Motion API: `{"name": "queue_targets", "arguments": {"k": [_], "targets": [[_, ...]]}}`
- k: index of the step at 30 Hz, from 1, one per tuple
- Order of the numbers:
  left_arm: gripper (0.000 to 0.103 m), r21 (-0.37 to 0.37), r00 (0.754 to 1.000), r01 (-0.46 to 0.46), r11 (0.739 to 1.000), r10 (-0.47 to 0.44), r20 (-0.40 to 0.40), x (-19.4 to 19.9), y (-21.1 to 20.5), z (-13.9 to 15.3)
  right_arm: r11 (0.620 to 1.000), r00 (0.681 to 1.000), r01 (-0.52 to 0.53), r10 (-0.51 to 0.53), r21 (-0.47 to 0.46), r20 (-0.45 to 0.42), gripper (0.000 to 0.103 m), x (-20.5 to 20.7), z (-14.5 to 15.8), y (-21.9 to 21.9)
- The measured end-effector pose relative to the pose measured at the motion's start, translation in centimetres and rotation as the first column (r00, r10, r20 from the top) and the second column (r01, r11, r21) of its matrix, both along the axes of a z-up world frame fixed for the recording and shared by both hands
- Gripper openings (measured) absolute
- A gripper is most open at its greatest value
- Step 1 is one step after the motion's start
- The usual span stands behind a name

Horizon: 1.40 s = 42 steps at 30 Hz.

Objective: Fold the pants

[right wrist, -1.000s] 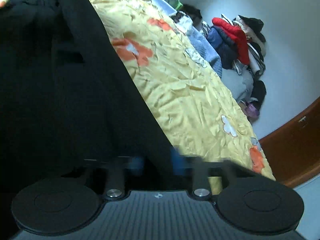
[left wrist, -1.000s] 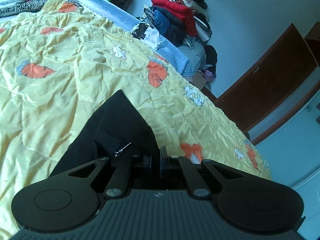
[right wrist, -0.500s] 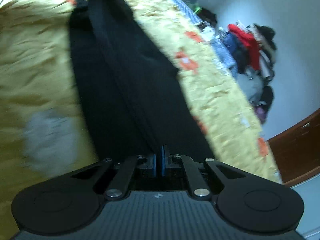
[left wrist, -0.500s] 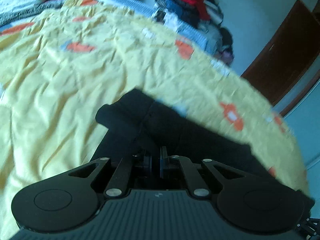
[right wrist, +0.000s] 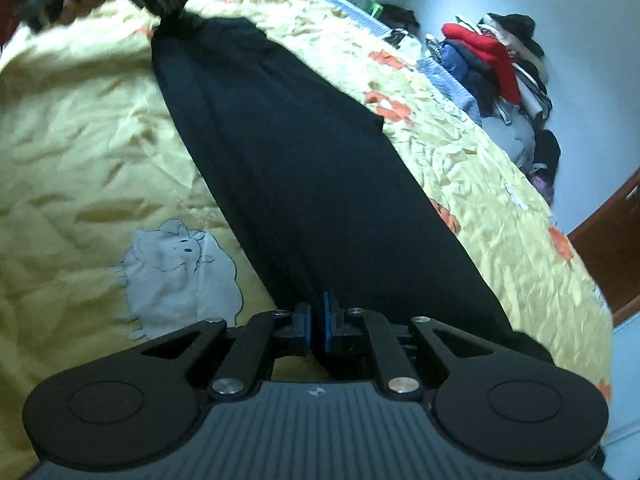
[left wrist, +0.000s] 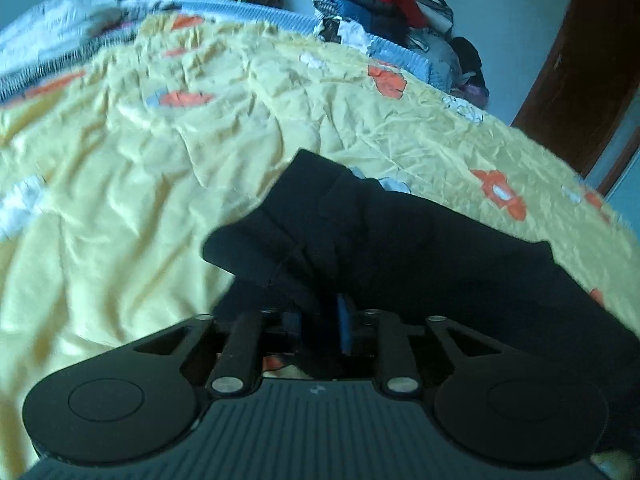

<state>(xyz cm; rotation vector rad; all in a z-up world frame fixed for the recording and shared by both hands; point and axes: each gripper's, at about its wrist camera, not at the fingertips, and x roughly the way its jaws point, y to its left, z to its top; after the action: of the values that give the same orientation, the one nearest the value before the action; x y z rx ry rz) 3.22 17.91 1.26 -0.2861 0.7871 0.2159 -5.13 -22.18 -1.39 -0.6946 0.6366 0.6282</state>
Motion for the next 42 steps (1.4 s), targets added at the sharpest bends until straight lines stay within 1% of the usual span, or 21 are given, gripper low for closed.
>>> {"name": "queue_targets", "arguments": {"k": [2, 4, 5, 7, 8, 9, 10, 11, 12, 13, 16, 20, 24, 26, 27, 32, 35, 37, 38, 39, 42], "targets": [[0.044, 0.085, 0.999, -0.038, 0.996, 0.038, -0.003, -0.8, 0.1, 0.8, 0.997, 0.999, 0.023, -0.021, 0.076, -0.028, 0.012, -0.5, 1.0, -2.1], [0.044, 0.147, 0.997, -0.077, 0.986, 0.074, 0.025, -1.7, 0.2, 1.7, 0.976, 0.991, 0.13, -0.125, 0.175, -0.036, 0.012, -0.9, 2.2, -5.4], [0.044, 0.162, 0.996, -0.086, 0.983, 0.08, 0.043, -2.1, 0.1, 2.2, 0.957, 0.981, 0.194, -0.191, 0.216, -0.034, 0.013, -1.1, 2.7, -7.2], [0.044, 0.164, 0.995, -0.08, 0.983, 0.068, 0.079, -2.6, -0.5, 3.2, 0.875, 0.927, 0.364, -0.374, 0.319, -0.031, 0.013, -1.5, 3.7, -11.8], [0.046, 0.152, 0.995, -0.052, 0.987, 0.038, 0.093, -2.6, -1.3, 3.6, 0.818, 0.884, 0.445, -0.465, 0.365, -0.034, 0.017, -1.8, 4.0, -13.9], [0.047, 0.141, 0.995, -0.02, 0.99, 0.006, 0.1, -2.4, -2.1, 3.8, 0.744, 0.826, 0.528, -0.562, 0.409, -0.045, 0.032, -2.1, 4.2, -16.1], [0.05, 0.135, 0.994, 0.02, 0.991, -0.034, 0.105, -2.1, -3.0, 4.0, 0.658, 0.753, 0.609, -0.655, 0.443, -0.063, 0.042, -2.5, 4.3, -18.2], [0.054, 0.136, 0.99, 0.065, 0.989, -0.081, 0.112, -1.6, -4.3, 4.0, 0.564, 0.668, 0.683, -0.74, 0.463, -0.084, 0.065, -2.9, 4.1, -20.3], [0.056, 0.147, 0.984, 0.116, 0.982, -0.134, 0.118, -1.1, -5.9, 3.9, 0.486, 0.595, 0.734, -0.797, 0.473, -0.104, 0.073, -3.3, 3.8, -21.9], [0.058, 0.155, 0.978, 0.151, 0.976, -0.171, 0.12, -0.8, -7.2, 3.7, 0.422, 0.539, 0.766, -0.832, 0.484, -0.128, 0.073, -3.6, 3.3, -23.4], [0.06, 0.143, 0.941, 0.296, 0.944, -0.314, 0.126, 0.5, -12.2, 2.7, 0.278, 0.46, 0.808, -0.849, 0.519, -0.261, 0.073, -3.8, 1.4, -27.0], [0.068, 0.172, 0.878, 0.424, 0.889, -0.45, 0.162, 1.2, -18.7, 0.5, 0.126, 0.435, 0.809, -0.786, 0.575, -0.439, 0.072, -4.0, -0.9, -29.6], [0.072, 0.254, 0.823, 0.49, 0.834, -0.539, 0.182, 1.1, -23.6, -2.3, -0.1, 0.397, 0.758, -0.713, 0.645, -0.578, 0.072, -6.3, -1.7, -31.2], [0.072, 0.294, 0.809, 0.503, 0.812, -0.563, 0.169, 1.2, -24.8, -3.6, -0.208, 0.41, 0.714, -0.65, 0.669, -0.64, 0.072, -7.9, -2.0, -31.5], [0.072, 0.306, 0.806, 0.509, 0.805, -0.57, 0.159, 1.3, -25.4, -4.2, -0.239, 0.428, 0.702, -0.612, 0.671, -0.666, 0.072, -8.5, -2.6, -31.9], [0.08, 0.299, 0.807, 0.512, 0.805, -0.571, 0.154, 0.9, -26.0, -5.4, -0.221, 0.461, 0.725, -0.548, 0.653, -0.698, 0.072, -7.4, -3.8, -29.8], [0.088, 0.252, 0.817, 0.515, 0.82, -0.558, 0.148, 1.4, -25.4, -5.6, -0.218, 0.442, 0.714, -0.596, 0.665, -0.67, 0.07, -5.7, -3.7, -29.3], [0.09, 0.229, 0.821, 0.515, 0.826, -0.552, 0.146, 1.5, -25.0, -5.4, -0.198, 0.417, 0.715, -0.65, 0.671, -0.636, 0.049, -4.4, -3.8, -29.1], [0.091, 0.227, 0.821, 0.515, 0.826, -0.552, 0.145, 1.6, -25.0, -5.5, -0.186, 0.397, 0.721, -0.678, 0.667, -0.618, 0.026, -3.9, -3.9, -29.1], [0.091, 0.231, 0.82, 0.516, 0.825, -0.553, 0.144, 1.5, -25.1, -5.4, -0.183, 0.387, 0.726, -0.688, 0.663, -0.613, 0.011, -3.6, -4.2, -29.3], [0.091, 0.253, 0.818, 0.515, 0.819, -0.558, 0.143, 1.3, -25.4, -5.3, -0.187, 0.378, 0.72, -0.702, 0.668, -0.604, 0.008, -3.1, -4.8, -30.2]]}}
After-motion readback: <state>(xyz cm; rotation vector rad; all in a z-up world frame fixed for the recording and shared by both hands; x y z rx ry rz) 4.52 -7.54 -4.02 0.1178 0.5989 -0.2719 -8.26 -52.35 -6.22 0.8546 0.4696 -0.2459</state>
